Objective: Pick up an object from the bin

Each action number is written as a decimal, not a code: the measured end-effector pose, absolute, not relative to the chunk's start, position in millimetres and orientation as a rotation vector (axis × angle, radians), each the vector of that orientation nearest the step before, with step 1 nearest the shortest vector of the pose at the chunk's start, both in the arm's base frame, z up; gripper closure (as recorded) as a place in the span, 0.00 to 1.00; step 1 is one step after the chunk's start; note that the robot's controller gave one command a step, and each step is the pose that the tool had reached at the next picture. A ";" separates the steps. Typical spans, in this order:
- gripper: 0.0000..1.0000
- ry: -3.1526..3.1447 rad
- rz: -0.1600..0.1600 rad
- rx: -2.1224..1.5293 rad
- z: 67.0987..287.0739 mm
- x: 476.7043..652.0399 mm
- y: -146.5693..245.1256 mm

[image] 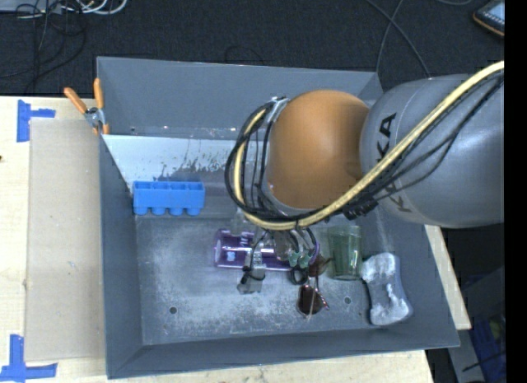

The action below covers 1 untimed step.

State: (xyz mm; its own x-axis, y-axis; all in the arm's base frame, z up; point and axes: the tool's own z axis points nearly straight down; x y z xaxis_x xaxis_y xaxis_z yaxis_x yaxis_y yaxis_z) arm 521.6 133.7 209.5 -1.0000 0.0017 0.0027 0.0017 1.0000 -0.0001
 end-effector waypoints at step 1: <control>0.00 -3.141 -0.001 0.135 141.0 565.4 122.9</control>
Offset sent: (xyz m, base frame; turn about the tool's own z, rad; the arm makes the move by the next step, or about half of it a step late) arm 0.0661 -0.0572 -0.1395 -0.1048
